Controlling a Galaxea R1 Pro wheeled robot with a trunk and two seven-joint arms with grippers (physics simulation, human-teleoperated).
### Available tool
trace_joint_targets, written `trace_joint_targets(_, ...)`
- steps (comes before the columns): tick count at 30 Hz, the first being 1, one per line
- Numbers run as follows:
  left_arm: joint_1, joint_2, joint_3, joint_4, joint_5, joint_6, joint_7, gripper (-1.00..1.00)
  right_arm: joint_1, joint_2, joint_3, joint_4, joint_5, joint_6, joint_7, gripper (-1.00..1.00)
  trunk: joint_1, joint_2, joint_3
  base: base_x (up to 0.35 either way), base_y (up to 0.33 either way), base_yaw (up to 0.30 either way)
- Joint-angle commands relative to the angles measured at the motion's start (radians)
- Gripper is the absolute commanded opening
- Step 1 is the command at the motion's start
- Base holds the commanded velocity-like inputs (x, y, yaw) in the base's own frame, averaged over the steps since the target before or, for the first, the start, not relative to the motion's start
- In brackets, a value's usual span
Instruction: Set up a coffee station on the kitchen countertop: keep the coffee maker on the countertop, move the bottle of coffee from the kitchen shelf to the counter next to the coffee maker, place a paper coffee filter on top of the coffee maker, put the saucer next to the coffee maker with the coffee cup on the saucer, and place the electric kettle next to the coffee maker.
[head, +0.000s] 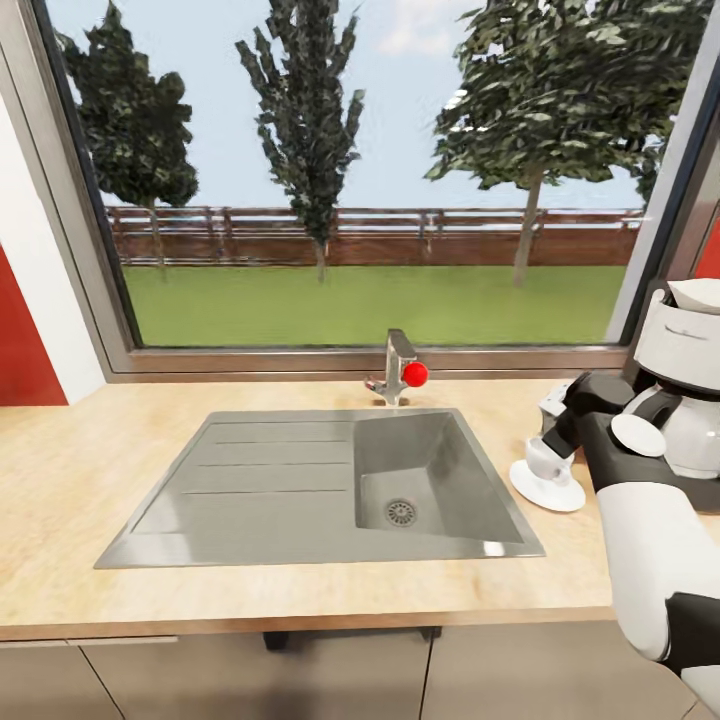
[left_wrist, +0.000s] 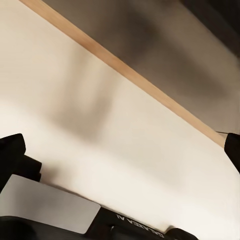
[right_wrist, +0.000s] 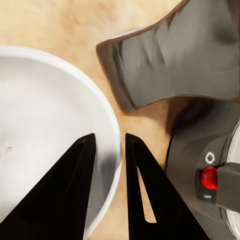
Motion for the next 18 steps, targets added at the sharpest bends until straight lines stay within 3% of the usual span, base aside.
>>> trace_joint_targets(1, -0.001, 0.000, 0.008, 0.002, -0.004, -0.002, -0.005, 1.00, -0.001, -0.001, -0.001, 0.004, 0.005, 0.007, 0.011, -1.00, 0.000, -0.001, -0.001, 0.000, -0.075, 0.000)
trace_joint_targets(18, -0.001, 0.000, 0.010, 0.002, -0.004, -0.002, -0.005, 1.00, -0.001, -0.002, -0.001, 0.014, 0.006, 0.007, 0.010, -1.00, 0.000, -0.001, -0.001, 0.000, -0.097, 0.000)
